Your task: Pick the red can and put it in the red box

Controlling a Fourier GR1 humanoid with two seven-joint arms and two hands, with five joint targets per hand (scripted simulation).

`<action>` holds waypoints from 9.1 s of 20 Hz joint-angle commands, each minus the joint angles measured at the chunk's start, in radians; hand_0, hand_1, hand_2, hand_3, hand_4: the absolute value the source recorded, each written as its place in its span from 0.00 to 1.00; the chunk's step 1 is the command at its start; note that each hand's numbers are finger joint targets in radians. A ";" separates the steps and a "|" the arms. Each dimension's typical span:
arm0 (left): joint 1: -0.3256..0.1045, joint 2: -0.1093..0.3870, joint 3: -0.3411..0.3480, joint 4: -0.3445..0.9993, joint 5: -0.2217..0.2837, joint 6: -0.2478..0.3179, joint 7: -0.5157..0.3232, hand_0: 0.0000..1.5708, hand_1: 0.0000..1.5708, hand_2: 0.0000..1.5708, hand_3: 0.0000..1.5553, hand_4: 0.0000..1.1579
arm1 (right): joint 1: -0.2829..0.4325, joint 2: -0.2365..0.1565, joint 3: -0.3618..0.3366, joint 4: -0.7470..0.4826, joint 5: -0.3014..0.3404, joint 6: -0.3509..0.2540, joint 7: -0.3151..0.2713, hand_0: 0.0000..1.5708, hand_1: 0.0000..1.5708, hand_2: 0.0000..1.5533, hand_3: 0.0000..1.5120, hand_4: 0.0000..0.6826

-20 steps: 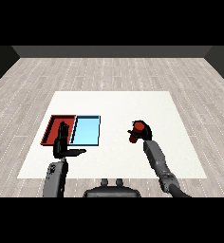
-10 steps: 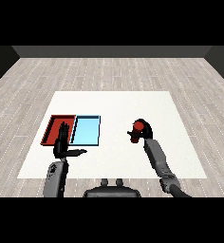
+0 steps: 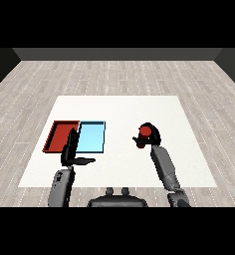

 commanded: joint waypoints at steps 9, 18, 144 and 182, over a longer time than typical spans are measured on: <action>-0.116 -0.028 -0.189 0.051 0.001 0.090 0.116 0.00 0.00 0.00 0.00 0.00 | 0.023 0.011 0.013 -0.195 -0.018 -0.013 0.092 0.91 0.91 0.93 0.94 0.96; -0.187 -0.028 -0.348 0.100 0.065 0.184 0.142 0.00 0.00 0.00 0.00 0.00 | 0.047 0.064 0.292 -0.254 -0.064 -0.255 0.055 0.90 0.90 0.92 0.94 0.96; -0.582 0.435 0.022 0.944 -0.049 0.403 0.213 1.00 1.00 1.00 0.96 0.94 | 0.464 -0.129 0.104 -0.552 -0.134 -0.118 -0.060 0.00 0.00 0.00 0.00 0.00; -0.775 0.396 0.281 1.250 0.081 0.378 -0.127 0.00 0.00 0.00 0.00 0.00 | 0.457 -0.139 0.097 -0.607 -0.140 -0.012 -0.144 0.00 0.00 0.00 0.00 0.00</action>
